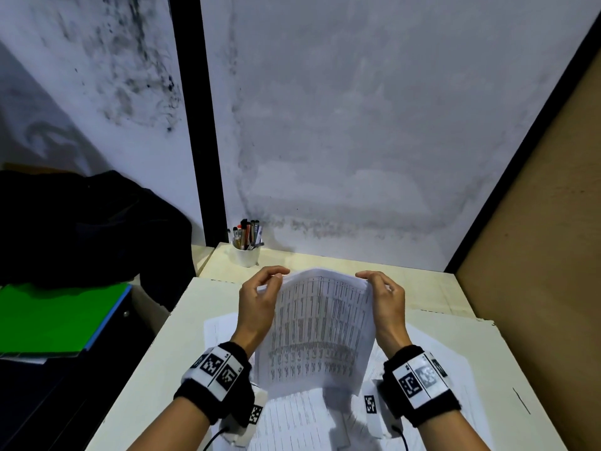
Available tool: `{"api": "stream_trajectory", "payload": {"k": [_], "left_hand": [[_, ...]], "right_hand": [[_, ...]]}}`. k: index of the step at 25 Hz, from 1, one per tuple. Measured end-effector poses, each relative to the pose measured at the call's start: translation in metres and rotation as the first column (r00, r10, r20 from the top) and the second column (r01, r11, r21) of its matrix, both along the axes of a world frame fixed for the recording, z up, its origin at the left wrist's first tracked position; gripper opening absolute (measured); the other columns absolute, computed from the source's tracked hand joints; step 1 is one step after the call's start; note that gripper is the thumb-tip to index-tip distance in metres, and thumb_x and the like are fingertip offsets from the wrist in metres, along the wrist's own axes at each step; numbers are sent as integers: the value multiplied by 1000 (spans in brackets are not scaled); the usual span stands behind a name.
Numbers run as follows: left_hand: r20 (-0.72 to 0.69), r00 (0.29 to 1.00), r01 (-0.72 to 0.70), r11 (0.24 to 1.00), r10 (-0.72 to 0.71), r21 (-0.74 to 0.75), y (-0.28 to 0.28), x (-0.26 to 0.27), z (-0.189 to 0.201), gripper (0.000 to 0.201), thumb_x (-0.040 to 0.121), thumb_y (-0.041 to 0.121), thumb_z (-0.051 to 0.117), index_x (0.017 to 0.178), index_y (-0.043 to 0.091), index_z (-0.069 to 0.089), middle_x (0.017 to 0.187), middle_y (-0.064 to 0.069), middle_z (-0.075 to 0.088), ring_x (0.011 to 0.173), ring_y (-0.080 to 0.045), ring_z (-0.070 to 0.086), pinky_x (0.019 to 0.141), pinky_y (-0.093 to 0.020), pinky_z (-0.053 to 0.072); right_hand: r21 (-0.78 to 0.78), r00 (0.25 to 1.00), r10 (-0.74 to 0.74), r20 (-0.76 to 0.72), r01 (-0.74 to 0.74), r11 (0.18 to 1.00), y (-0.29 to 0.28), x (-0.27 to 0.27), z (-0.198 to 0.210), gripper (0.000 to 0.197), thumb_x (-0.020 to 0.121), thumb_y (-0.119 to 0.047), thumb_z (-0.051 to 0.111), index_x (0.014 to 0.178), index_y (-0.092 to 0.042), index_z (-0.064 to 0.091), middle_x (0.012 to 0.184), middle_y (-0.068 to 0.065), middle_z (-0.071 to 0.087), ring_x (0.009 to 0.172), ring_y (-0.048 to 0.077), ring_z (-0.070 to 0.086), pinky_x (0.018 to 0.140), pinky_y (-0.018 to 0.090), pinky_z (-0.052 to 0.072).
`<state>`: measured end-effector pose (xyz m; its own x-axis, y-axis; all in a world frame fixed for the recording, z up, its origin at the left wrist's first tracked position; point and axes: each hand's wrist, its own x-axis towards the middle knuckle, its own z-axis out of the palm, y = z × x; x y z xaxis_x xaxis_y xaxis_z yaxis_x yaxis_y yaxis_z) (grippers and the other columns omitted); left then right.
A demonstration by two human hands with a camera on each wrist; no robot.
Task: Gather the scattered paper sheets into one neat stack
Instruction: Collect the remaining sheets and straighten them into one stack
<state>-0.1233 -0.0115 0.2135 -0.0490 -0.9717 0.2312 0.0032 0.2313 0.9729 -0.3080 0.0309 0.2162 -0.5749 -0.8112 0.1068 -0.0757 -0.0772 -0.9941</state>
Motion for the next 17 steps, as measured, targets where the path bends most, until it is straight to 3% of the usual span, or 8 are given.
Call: {"api": "stream_trajectory", "payload": {"k": [3, 5, 6, 8, 10, 11, 14, 17], "left_hand": [[-46, 991, 129, 992, -128, 11, 1, 6, 2, 9, 82, 26, 57, 84, 21, 64, 83, 6, 63, 63, 7, 60, 54, -8, 45], [-25, 977, 213, 974, -212, 83, 1, 13, -7, 19, 75, 31, 66, 92, 22, 63, 87, 4, 65, 67, 4, 64, 60, -15, 53], [-15, 976, 218, 963, -218, 156, 0, 16, -17, 27, 74, 31, 71, 96, 19, 63, 90, 2, 68, 71, 1, 67, 67, -23, 57], [9, 979, 192, 929, -205, 315, 2, 21, -34, 72, 55, 53, 80, 109, 10, 59, 103, -8, 69, 88, -14, 70, 84, -43, 57], [-18, 980, 191, 925, -197, 329, 5, 25, -39, 104, 35, 68, 79, 116, 8, 55, 112, -11, 67, 98, -23, 67, 89, -48, 54], [-29, 981, 194, 936, -194, 293, 4, 25, -38, 99, 34, 66, 80, 113, 11, 58, 108, -8, 69, 97, -22, 67, 88, -47, 54], [-47, 973, 230, 952, -226, 204, 8, 25, -27, 54, 42, 50, 79, 87, 23, 69, 81, 9, 76, 81, -8, 70, 82, -38, 56], [-1, 964, 255, 925, -265, 282, 11, 24, -42, 63, 39, 61, 80, 90, 27, 65, 82, 11, 76, 82, -6, 70, 86, -40, 55]], "right_hand": [[-55, 994, 112, 15, -111, 992, 6, -5, -1, 31, 77, -46, 58, 82, -17, 66, 88, -4, 63, 79, 5, 59, 66, 18, 47], [-30, 968, 248, 24, -248, 968, 11, -13, -13, 52, 66, -58, 67, 98, -18, 64, 91, -9, 66, 77, -4, 65, 68, 15, 54], [36, 956, 293, 32, -294, 955, 14, -15, -20, 47, 67, -53, 71, 99, -20, 64, 90, -10, 69, 82, 1, 68, 74, 22, 57], [184, 949, 316, 11, -312, 932, 20, -15, -32, 12, 81, -28, 67, 92, -21, 66, 89, -3, 72, 95, 20, 69, 82, 33, 56], [202, 957, 289, -1, -283, 938, 22, -13, -30, 5, 86, -19, 62, 88, -21, 66, 91, 4, 71, 98, 29, 66, 84, 39, 54], [168, 960, 279, 11, -277, 946, 22, -14, -27, 5, 86, -19, 61, 88, -21, 66, 92, 6, 71, 95, 27, 66, 83, 39, 54], [112, 962, 269, 49, -273, 955, 22, -17, -20, 6, 86, -18, 62, 88, -21, 66, 91, 5, 70, 89, 21, 66, 77, 33, 54], [208, 952, 302, 48, -306, 929, 25, -11, -42, 8, 89, -20, 58, 91, -23, 65, 100, 9, 71, 98, 26, 67, 85, 38, 54]]}}
